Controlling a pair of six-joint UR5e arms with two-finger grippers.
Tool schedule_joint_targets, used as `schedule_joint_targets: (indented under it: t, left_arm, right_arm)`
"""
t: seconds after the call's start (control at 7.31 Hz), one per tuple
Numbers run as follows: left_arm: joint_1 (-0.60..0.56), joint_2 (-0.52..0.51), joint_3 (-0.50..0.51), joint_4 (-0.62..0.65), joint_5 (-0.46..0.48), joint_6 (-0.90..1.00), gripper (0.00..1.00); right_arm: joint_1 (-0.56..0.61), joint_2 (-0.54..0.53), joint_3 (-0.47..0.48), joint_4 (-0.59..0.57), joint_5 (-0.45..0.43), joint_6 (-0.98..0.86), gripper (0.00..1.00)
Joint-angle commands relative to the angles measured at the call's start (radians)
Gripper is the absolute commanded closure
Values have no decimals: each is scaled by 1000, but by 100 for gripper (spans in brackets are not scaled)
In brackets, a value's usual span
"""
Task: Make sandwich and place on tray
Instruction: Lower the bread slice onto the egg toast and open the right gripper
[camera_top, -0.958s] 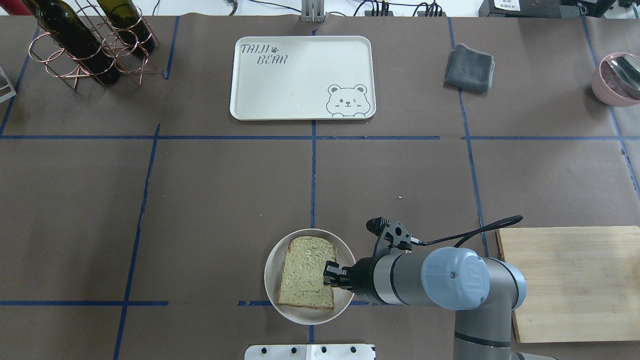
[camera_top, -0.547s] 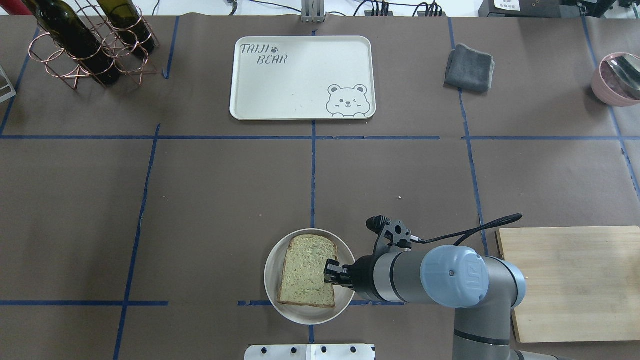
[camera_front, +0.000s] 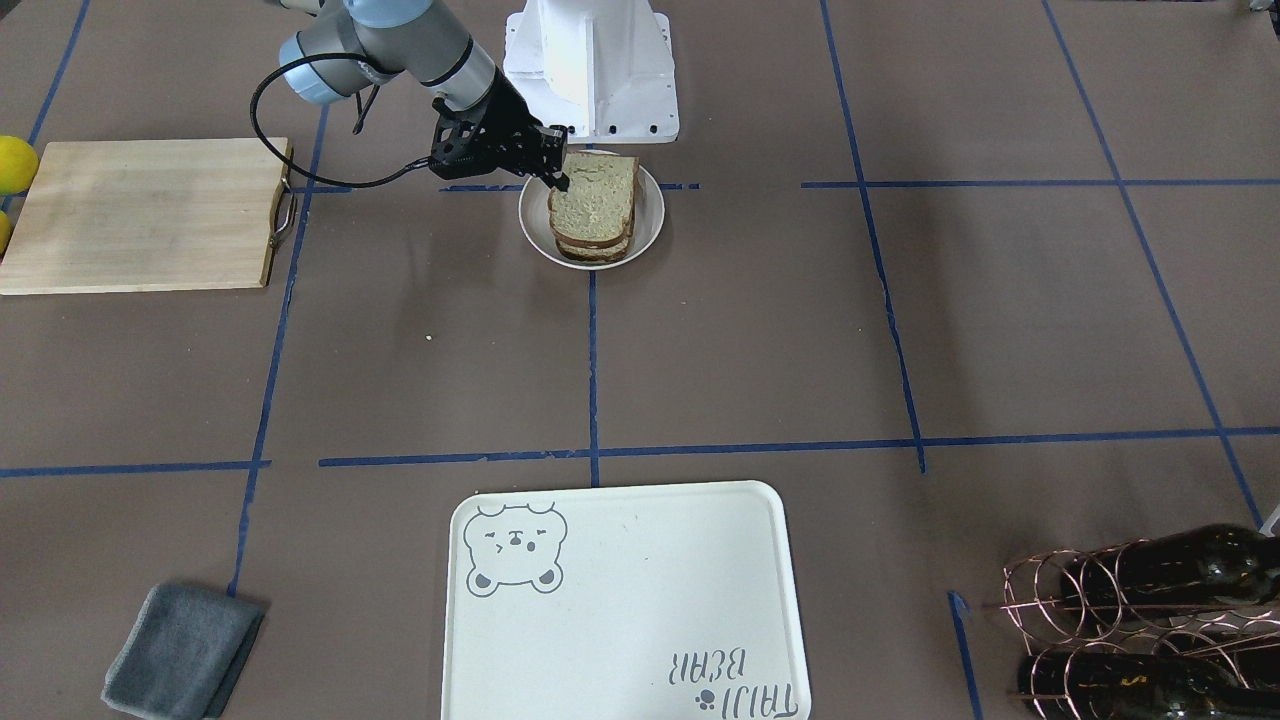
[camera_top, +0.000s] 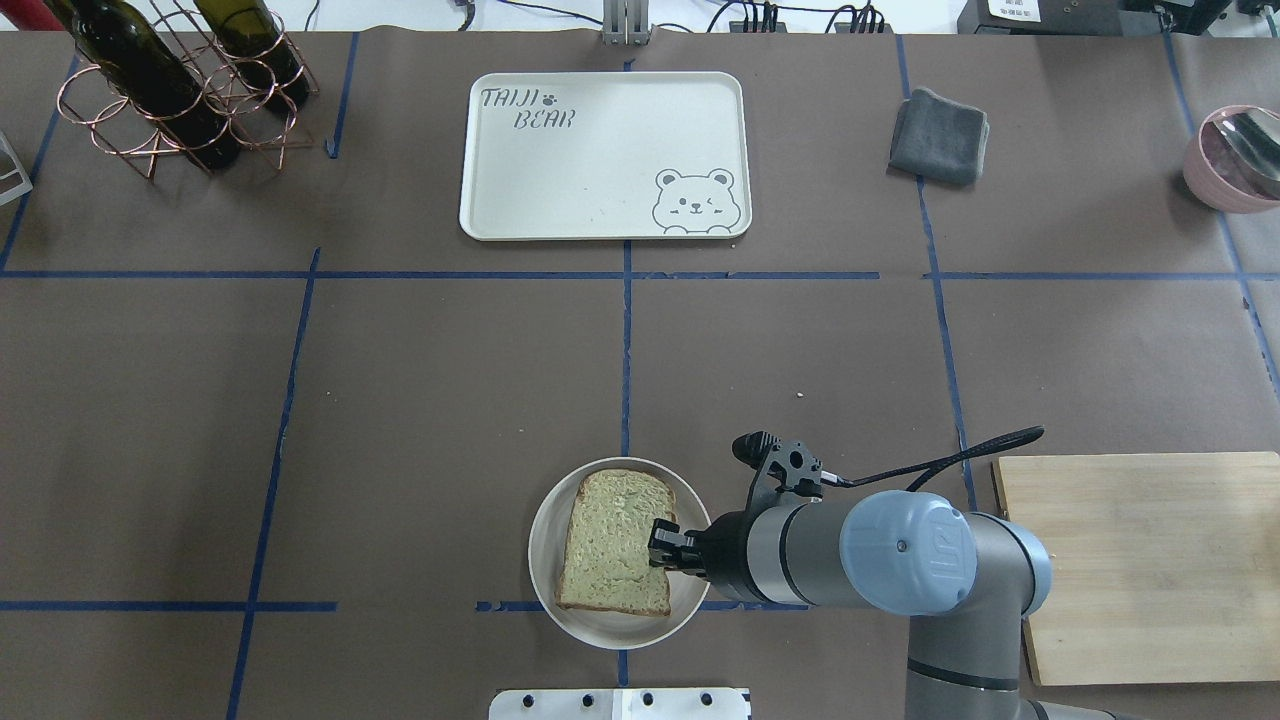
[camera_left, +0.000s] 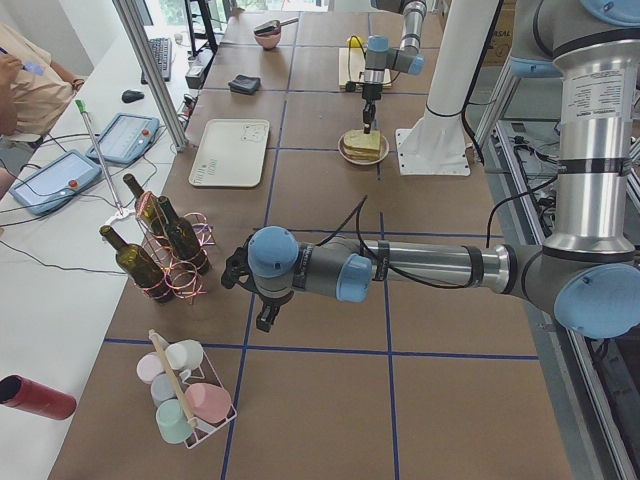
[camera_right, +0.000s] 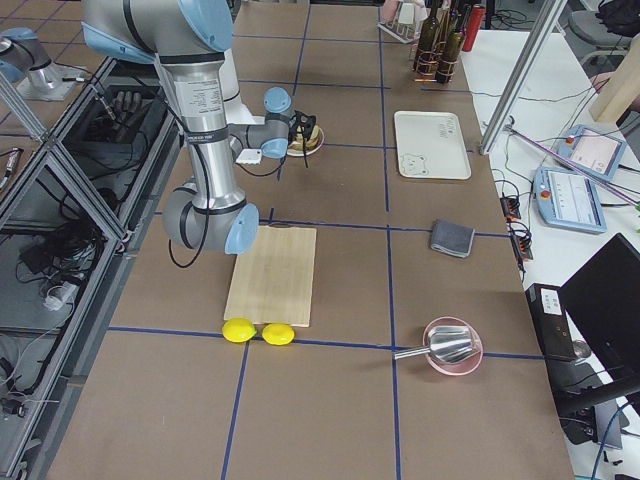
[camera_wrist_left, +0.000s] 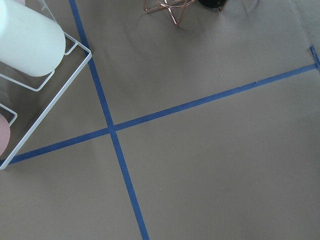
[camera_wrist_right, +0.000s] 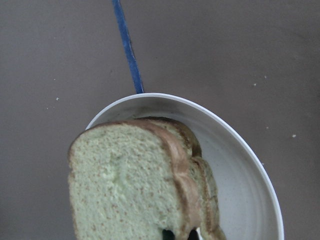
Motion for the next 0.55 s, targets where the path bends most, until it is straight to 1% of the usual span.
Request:
schedule_joint_targets:
  t: [0.0, 0.14, 0.41]
  left_arm:
    - [5, -3, 0, -33, 0, 0, 0]
    - [18, 0, 0, -74, -17, -3, 0]
    - [90, -4, -1, -82, -49, -5, 0]
  right_arm:
    - [0, 1, 0, 0, 0, 2, 0]
    - [0, 1, 1, 0, 0, 2, 0]
    - [32, -13, 30, 0, 22, 1, 0]
